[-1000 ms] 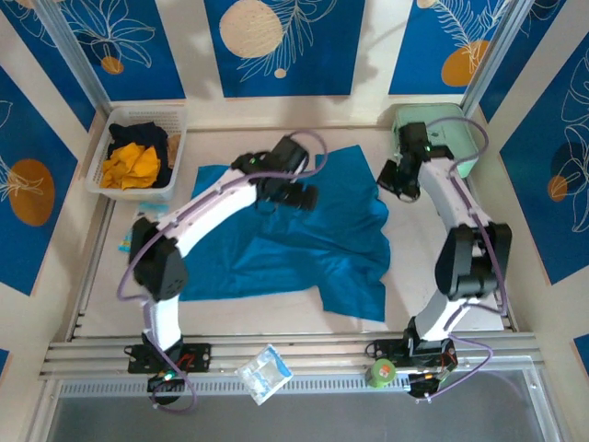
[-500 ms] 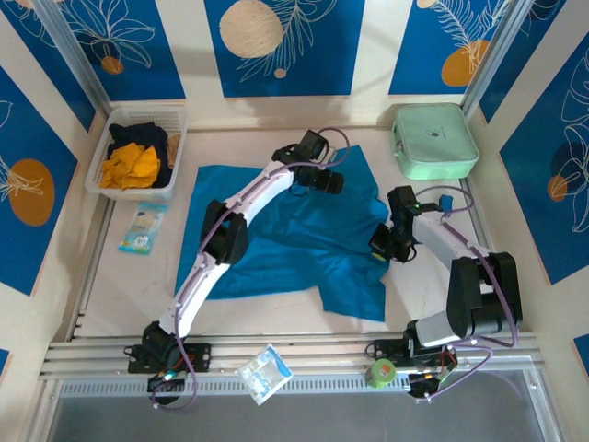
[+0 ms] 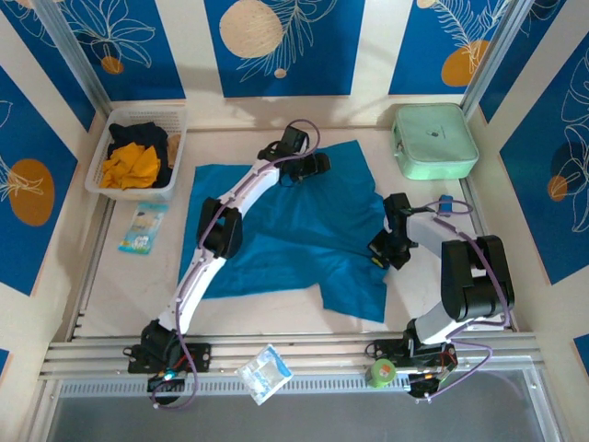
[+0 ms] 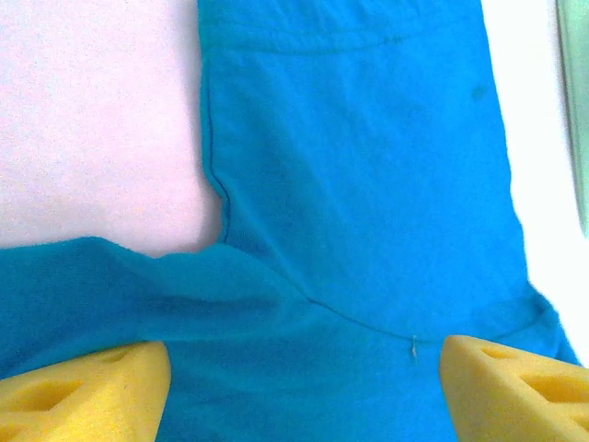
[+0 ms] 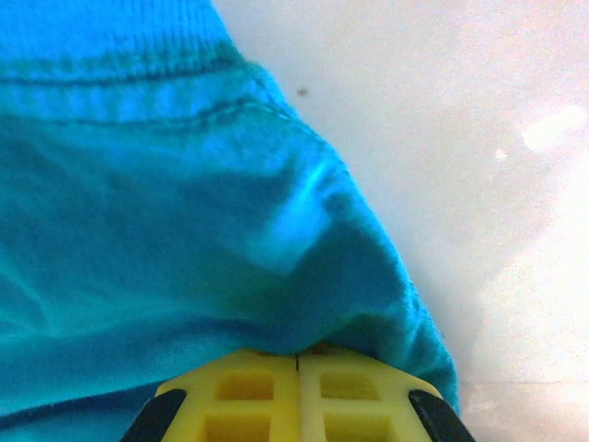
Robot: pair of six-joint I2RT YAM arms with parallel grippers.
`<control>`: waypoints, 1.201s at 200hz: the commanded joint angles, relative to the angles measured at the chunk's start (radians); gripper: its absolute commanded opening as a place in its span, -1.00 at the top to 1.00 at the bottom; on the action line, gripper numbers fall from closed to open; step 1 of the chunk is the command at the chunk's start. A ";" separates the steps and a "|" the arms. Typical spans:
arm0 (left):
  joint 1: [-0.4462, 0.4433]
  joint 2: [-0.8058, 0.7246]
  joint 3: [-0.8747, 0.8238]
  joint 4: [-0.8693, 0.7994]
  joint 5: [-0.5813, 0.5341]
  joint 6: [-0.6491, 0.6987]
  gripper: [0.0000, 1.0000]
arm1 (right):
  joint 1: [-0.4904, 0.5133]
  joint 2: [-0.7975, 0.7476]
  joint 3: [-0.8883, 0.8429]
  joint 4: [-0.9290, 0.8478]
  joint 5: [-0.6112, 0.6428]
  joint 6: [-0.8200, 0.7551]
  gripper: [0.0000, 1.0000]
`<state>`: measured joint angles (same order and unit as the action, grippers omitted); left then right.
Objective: Fold and stack the t-shirts
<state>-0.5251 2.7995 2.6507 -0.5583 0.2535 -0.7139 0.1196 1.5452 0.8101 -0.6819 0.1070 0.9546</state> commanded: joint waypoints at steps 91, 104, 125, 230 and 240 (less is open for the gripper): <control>0.015 0.017 -0.136 0.173 0.119 -0.122 -0.72 | -0.036 -0.150 -0.046 -0.120 0.074 0.047 1.00; 0.009 -0.033 -0.161 0.204 0.141 -0.098 -0.76 | -0.041 -0.172 -0.001 -0.125 0.086 -0.014 1.00; 0.002 -0.119 -0.196 0.221 0.162 -0.045 -0.84 | -0.060 -0.218 0.062 -0.097 0.069 -0.130 0.94; -0.015 -0.674 -0.743 0.273 0.165 0.159 -0.99 | -0.111 0.375 0.747 -0.078 -0.028 -0.564 -0.26; -0.014 -0.735 -0.827 0.263 0.145 0.184 -0.99 | -0.110 0.447 0.820 -0.090 -0.037 -0.575 -0.16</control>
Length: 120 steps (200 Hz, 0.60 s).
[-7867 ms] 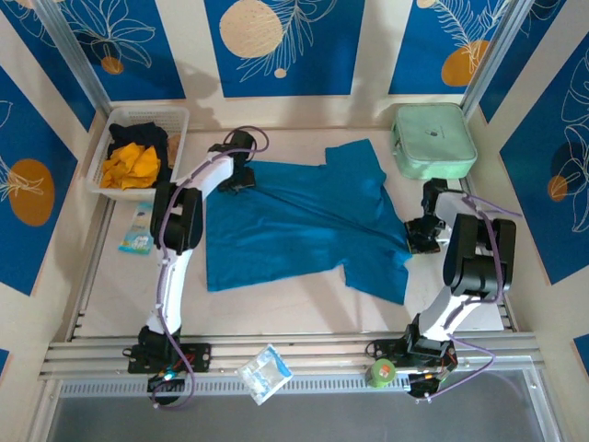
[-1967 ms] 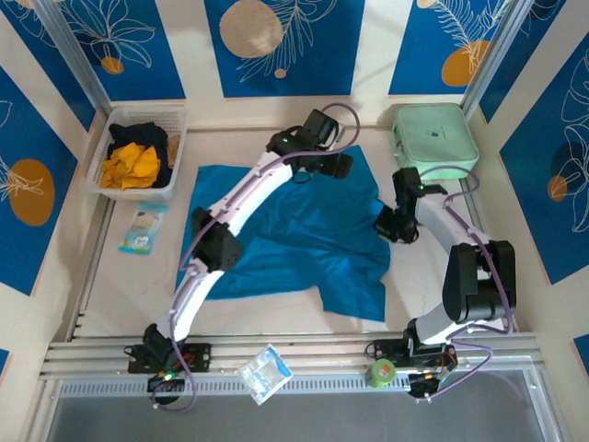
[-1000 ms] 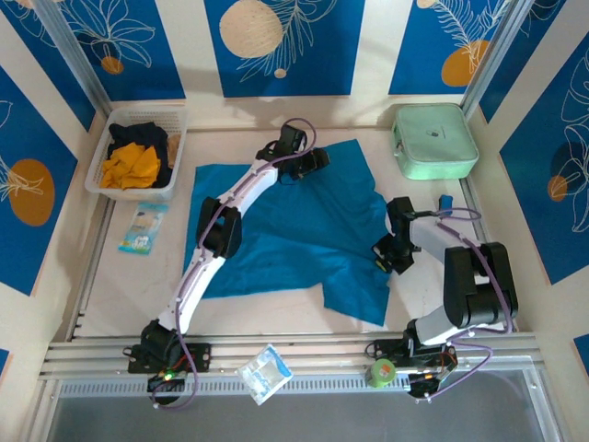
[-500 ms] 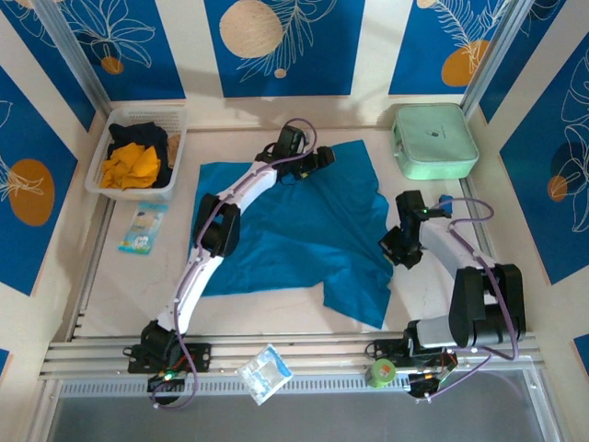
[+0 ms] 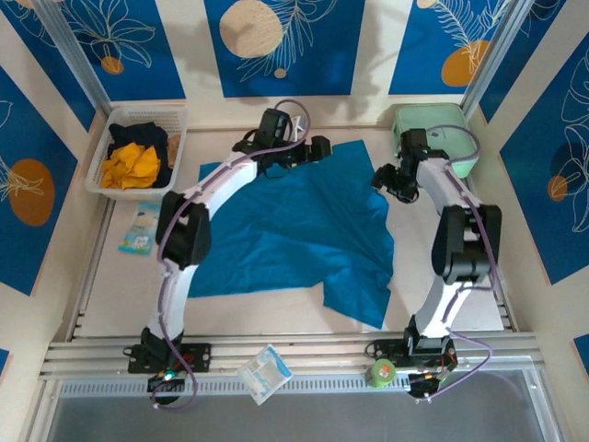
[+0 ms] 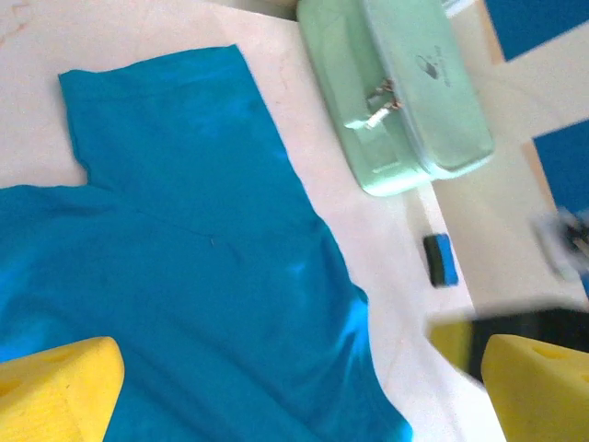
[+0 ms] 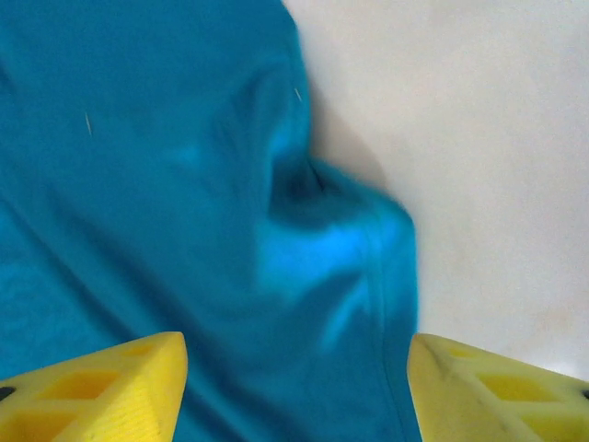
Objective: Fold and stack the t-shirts
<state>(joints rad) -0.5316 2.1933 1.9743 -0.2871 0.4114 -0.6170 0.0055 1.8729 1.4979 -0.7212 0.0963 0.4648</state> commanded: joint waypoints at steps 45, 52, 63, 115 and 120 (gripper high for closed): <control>-0.008 -0.358 -0.518 -0.003 -0.074 0.138 -0.99 | 0.017 0.426 0.487 -0.184 0.041 -0.126 0.29; -0.008 -0.382 -0.561 -0.005 -0.075 0.140 -0.99 | 0.020 0.467 0.537 -0.210 0.054 -0.135 0.32; -0.008 -0.414 -0.625 -0.005 -0.075 0.141 -0.99 | 0.027 0.524 0.610 -0.250 0.072 -0.150 0.38; -0.009 -0.526 -0.822 -0.006 -0.130 0.143 -0.99 | 0.079 0.747 0.909 -0.421 0.225 -0.194 0.80; -0.009 -0.532 -0.828 -0.013 -0.139 0.145 -0.99 | 0.083 0.771 0.947 -0.440 0.244 -0.199 0.84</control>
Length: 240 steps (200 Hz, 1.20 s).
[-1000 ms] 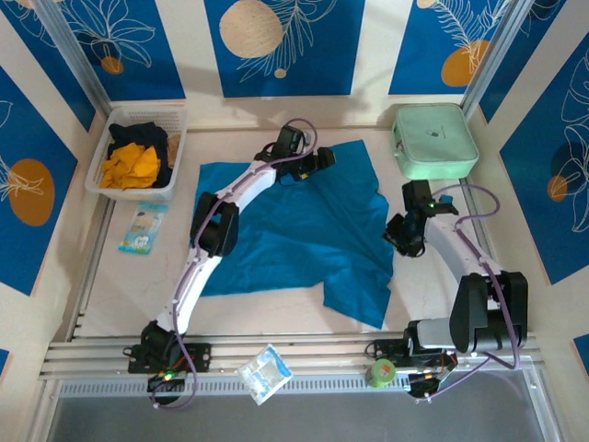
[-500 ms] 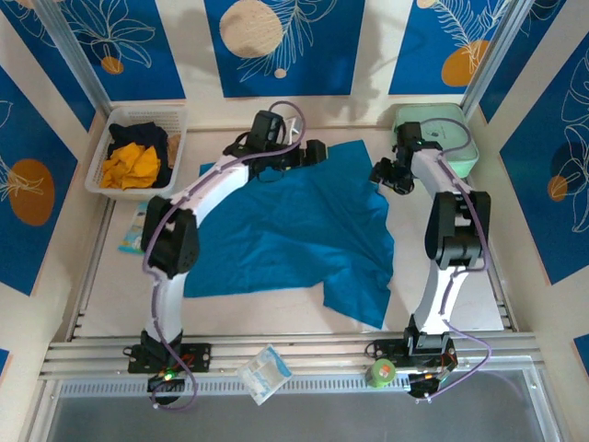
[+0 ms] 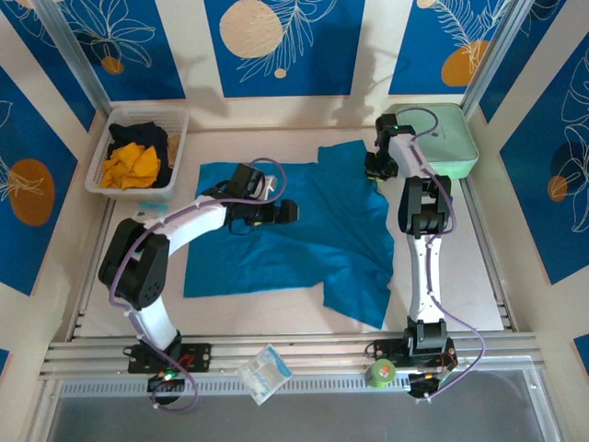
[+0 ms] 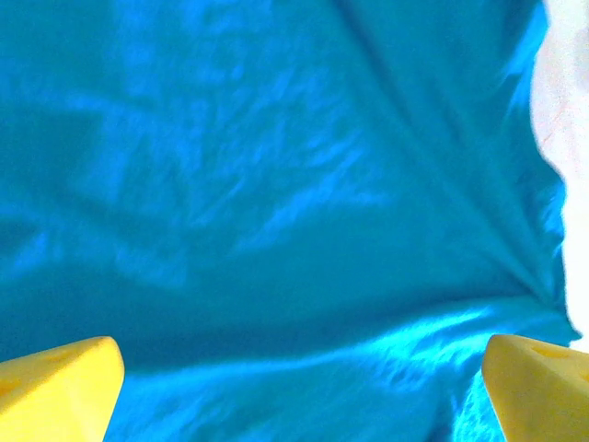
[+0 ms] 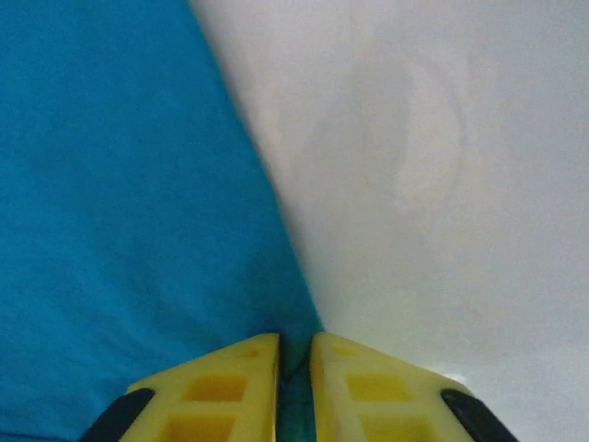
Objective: Fold and stack the t-shirts
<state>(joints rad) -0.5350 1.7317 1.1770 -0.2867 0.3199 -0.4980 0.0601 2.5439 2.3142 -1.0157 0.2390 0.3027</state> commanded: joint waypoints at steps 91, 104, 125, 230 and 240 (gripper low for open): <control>-0.005 -0.081 -0.105 -0.142 -0.309 0.047 -1.00 | 0.009 0.210 0.345 -0.010 0.339 -0.125 1.00; -0.005 -0.044 -0.122 -0.153 -0.382 0.021 -0.99 | 0.017 0.192 0.342 0.052 0.367 -0.163 1.00; -0.003 0.032 -0.148 -0.153 -0.462 -0.019 -0.96 | 0.034 0.180 0.341 0.145 0.424 -0.249 1.00; -0.004 0.139 -0.102 -0.130 -0.478 -0.010 -0.93 | 0.061 0.017 0.196 0.116 0.408 -0.158 -0.14; -0.006 0.109 -0.075 -0.143 -0.470 0.012 -0.93 | 0.064 -0.076 0.101 0.120 0.394 -0.120 -0.18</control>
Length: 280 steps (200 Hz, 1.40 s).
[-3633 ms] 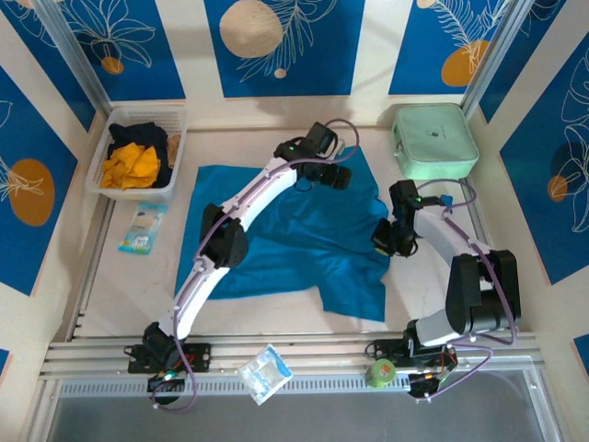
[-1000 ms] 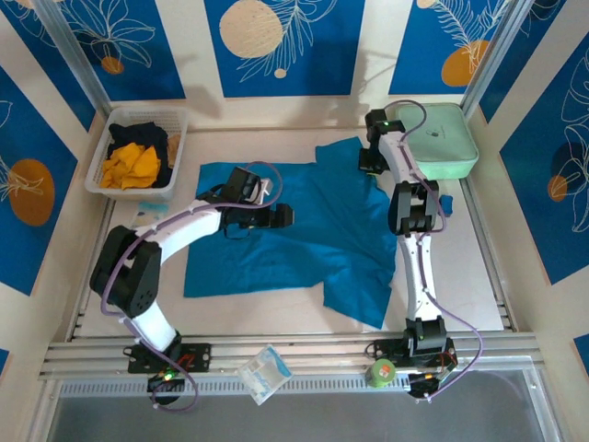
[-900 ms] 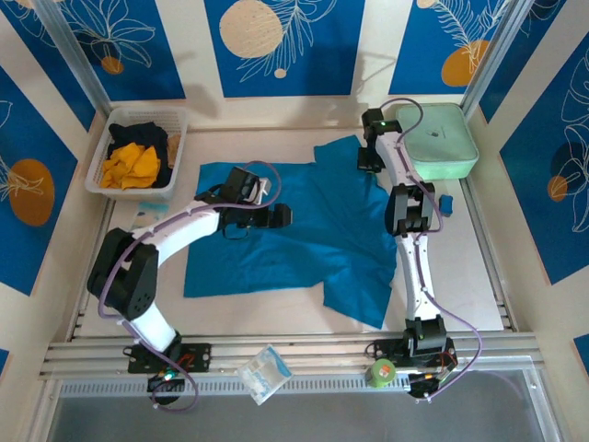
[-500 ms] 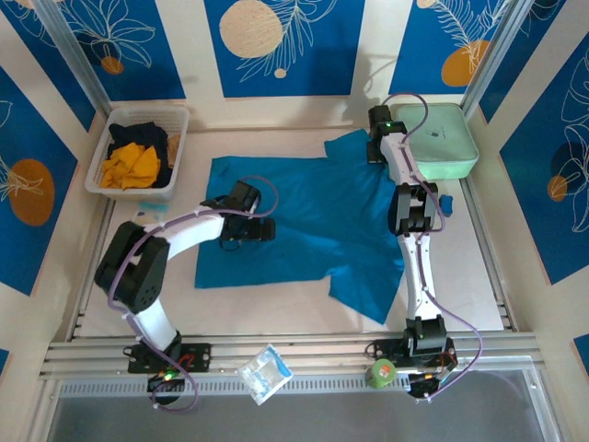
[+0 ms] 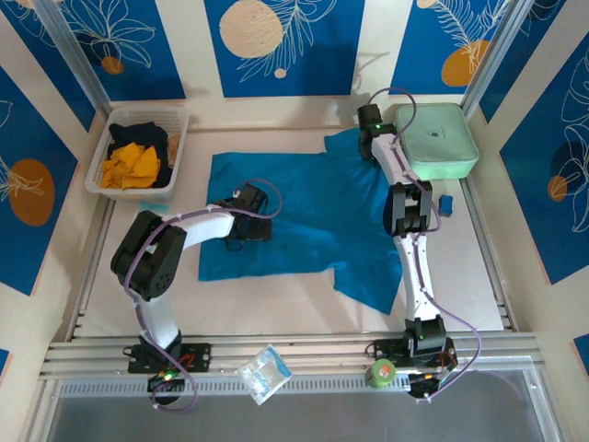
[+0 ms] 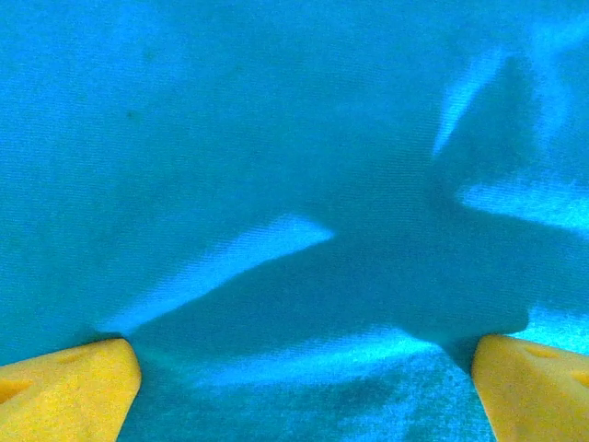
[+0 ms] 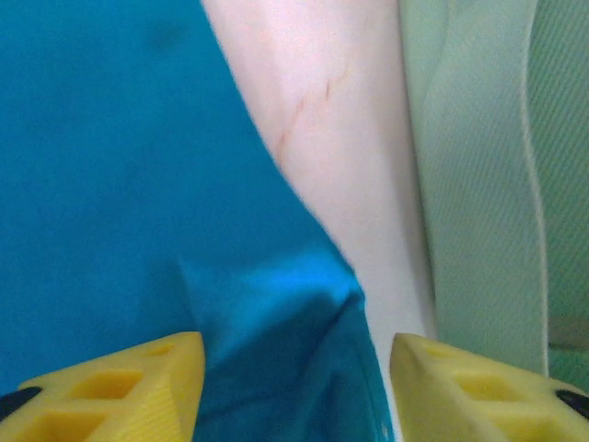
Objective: Fold and stack the t-shirts
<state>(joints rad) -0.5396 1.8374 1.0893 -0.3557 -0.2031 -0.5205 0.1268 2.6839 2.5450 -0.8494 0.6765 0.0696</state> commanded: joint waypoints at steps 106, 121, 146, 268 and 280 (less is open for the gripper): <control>0.003 -0.228 -0.043 -0.243 -0.035 -0.012 -0.86 | 0.064 -1.051 -1.275 -0.058 -0.440 0.437 0.40; 0.010 -0.221 -0.088 -0.212 -0.039 -0.036 -0.78 | 0.079 -1.055 -1.339 -0.060 -0.484 0.464 0.60; 0.025 -0.186 -0.132 -0.177 -0.055 -0.063 -0.68 | 0.111 -1.052 -1.421 -0.073 -0.486 0.523 0.76; 0.079 -0.194 -0.296 -0.145 -0.038 -0.091 -0.62 | 0.157 -1.013 -1.657 -0.150 -0.405 0.724 1.00; 0.081 -0.209 -0.318 -0.153 -0.030 -0.100 -0.62 | 0.155 -1.047 -1.685 -0.156 -0.400 0.736 1.00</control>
<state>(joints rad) -0.4782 1.6283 0.8494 -0.3939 -0.2337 -0.6048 0.2771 1.6691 0.9394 -0.9165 0.2325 0.7444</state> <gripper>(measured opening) 0.813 0.047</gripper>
